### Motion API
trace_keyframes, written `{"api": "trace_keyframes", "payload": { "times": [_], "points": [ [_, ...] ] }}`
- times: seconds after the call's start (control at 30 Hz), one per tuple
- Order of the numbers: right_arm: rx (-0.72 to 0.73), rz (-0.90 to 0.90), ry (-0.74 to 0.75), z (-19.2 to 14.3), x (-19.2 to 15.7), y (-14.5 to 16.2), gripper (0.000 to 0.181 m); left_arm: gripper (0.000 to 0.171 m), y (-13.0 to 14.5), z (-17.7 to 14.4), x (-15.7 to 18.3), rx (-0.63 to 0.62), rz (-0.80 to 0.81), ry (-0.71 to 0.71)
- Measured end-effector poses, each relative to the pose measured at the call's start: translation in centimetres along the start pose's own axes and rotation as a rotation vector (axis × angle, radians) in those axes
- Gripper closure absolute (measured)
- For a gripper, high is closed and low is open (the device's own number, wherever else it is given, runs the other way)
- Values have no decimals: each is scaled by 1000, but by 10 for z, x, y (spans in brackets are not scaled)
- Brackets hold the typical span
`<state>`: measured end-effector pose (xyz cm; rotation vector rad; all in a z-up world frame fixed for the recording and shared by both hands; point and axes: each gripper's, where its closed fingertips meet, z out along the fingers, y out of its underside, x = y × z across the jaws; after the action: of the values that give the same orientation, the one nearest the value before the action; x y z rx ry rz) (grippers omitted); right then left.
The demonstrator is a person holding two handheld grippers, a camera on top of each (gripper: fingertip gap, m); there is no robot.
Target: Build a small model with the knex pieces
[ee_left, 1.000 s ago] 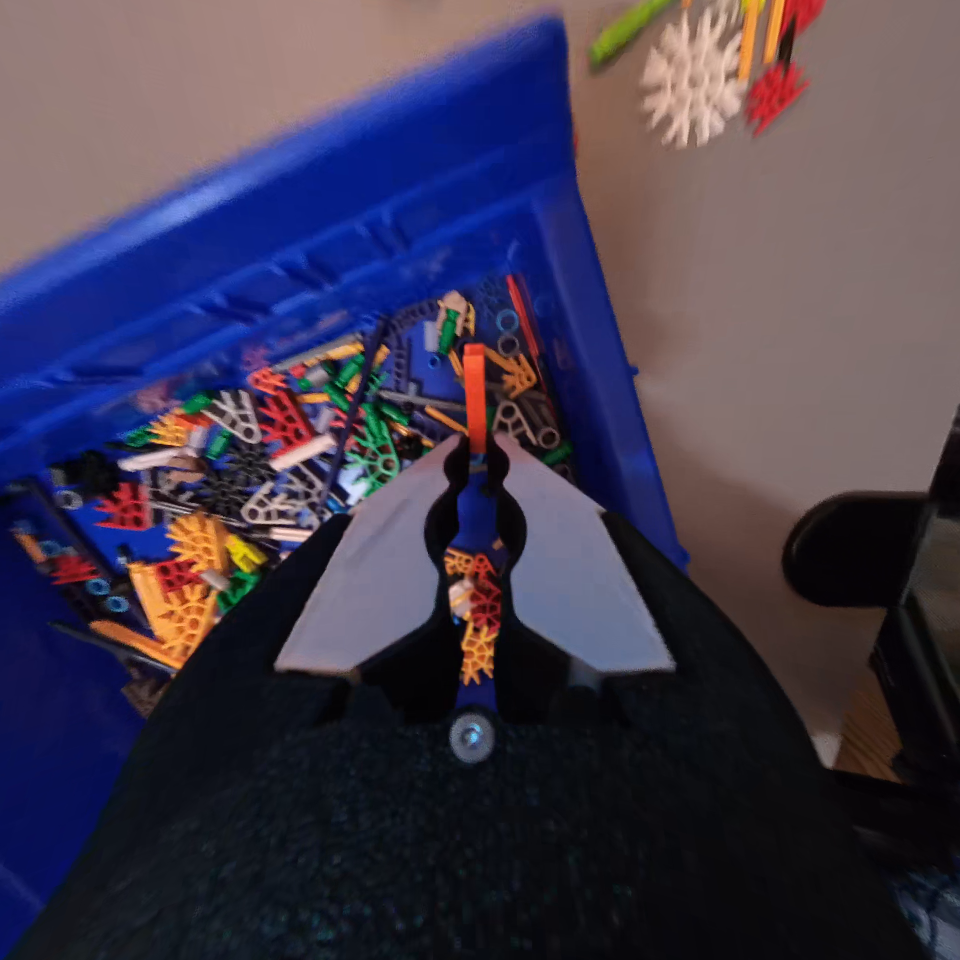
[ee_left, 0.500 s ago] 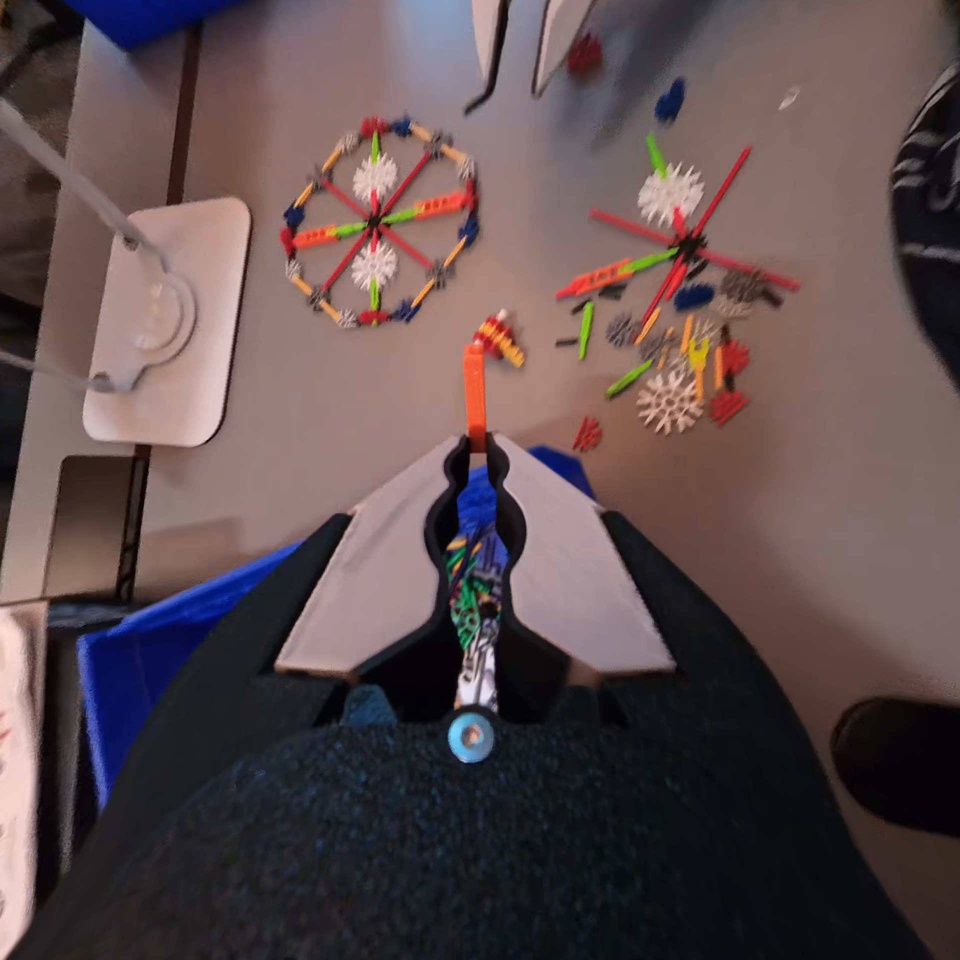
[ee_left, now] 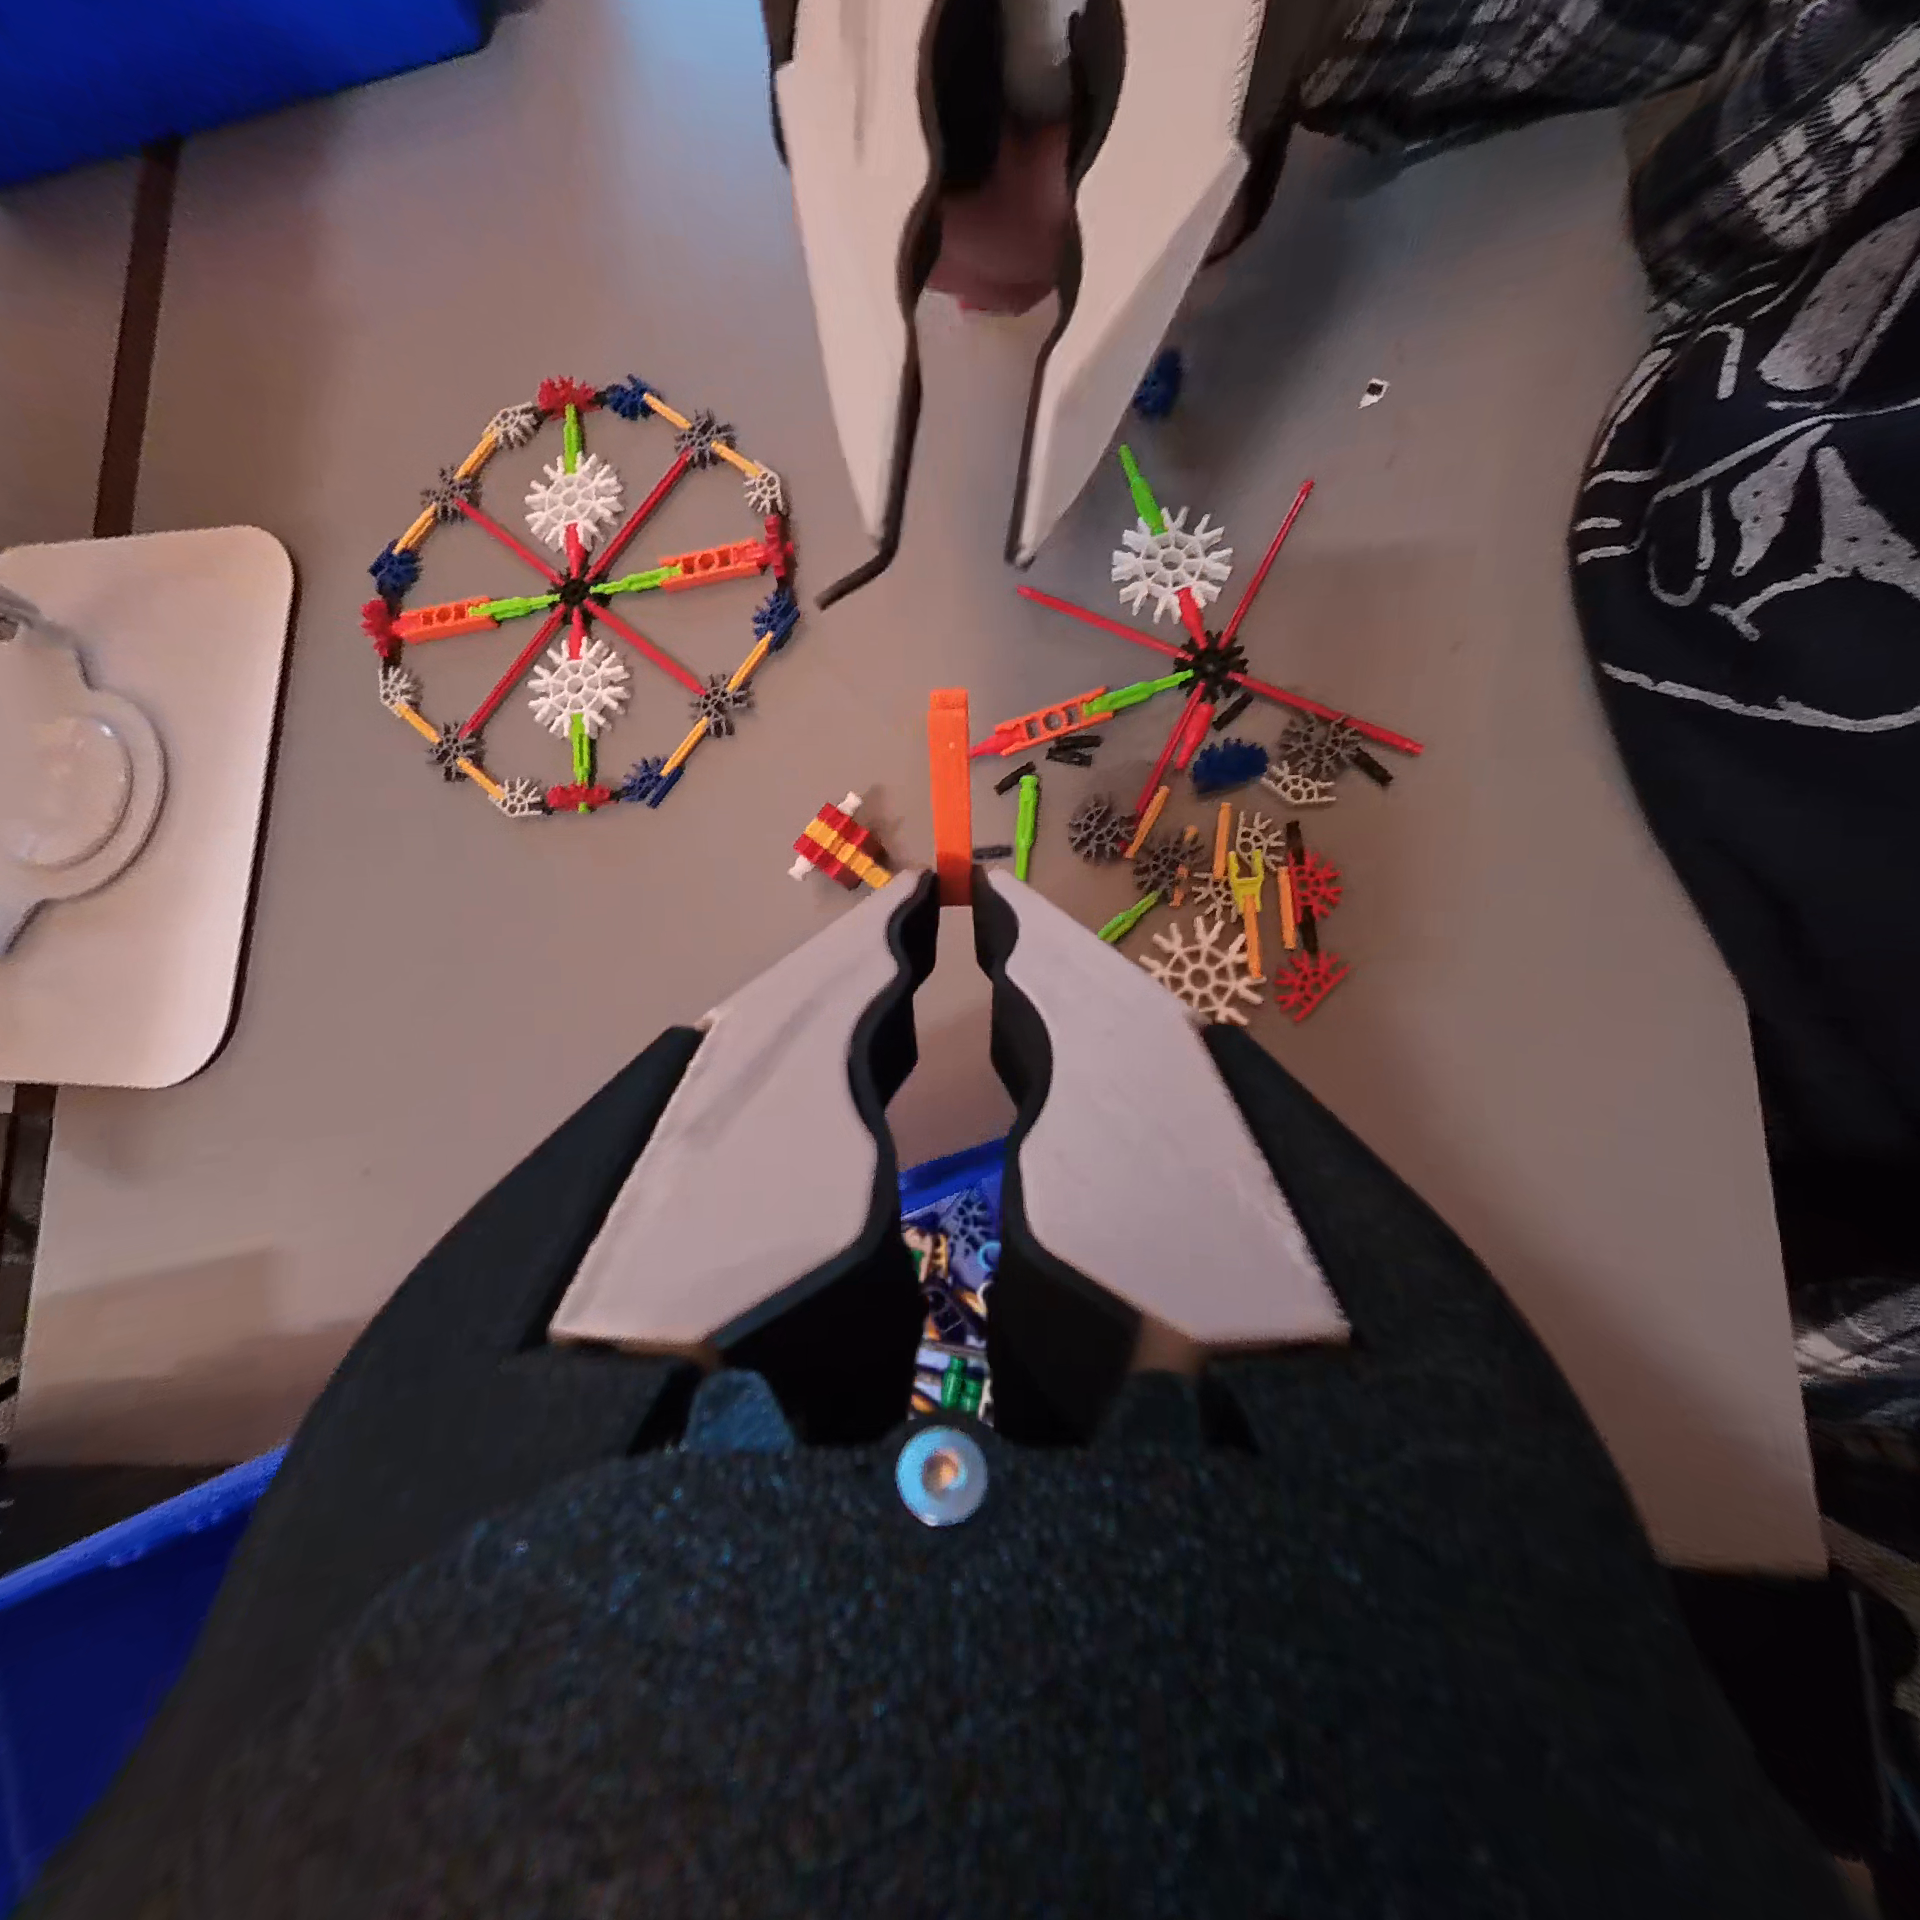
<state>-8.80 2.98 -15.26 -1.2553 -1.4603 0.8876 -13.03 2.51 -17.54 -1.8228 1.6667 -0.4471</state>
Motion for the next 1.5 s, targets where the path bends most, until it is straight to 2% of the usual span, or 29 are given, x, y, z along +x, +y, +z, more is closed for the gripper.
{"api": "trace_keyframes", "payload": {
  "times": [0.4, 0.47, 0.7, 0.8, 1.0, 1.1, 1.27, 1.4, 1.5],
  "points": [
    [-13, -27, -42, 15, -16, -2, 164, 166, -16, 17, 16, 20, 59, 8],
    [-26, -36, -50, 16, -19, 1, 174, 166, -18, 18, 16, 26, 65, 0],
    [-53, -35, -48, 15, -17, 6, 176, 166, -17, 26, 13, 6, 102, -52],
    [-33, -26, -30, 7, -11, 0, 176, 139, -18, 24, 7, 4, 80, -85],
    [25, -50, 3, -15, -6, -11, 176, 150, -36, 11, 2, 133, 21, -80],
    [-72, -100, -44, -15, -20, 5, 176, 152, -36, 8, -2, 134, 18, -90],
    [-353, -246, -56, -17, -35, 63, 176, 153, -26, 15, -5, 79, 39, -110],
    [-439, -309, -92, -13, -52, 90, 175, 152, -13, 26, -2, -5, 80, -114],
    [-476, -319, -113, -12, -59, 98, 160, 151, -13, 28, 0, -6, 79, -108]
  ]
}}
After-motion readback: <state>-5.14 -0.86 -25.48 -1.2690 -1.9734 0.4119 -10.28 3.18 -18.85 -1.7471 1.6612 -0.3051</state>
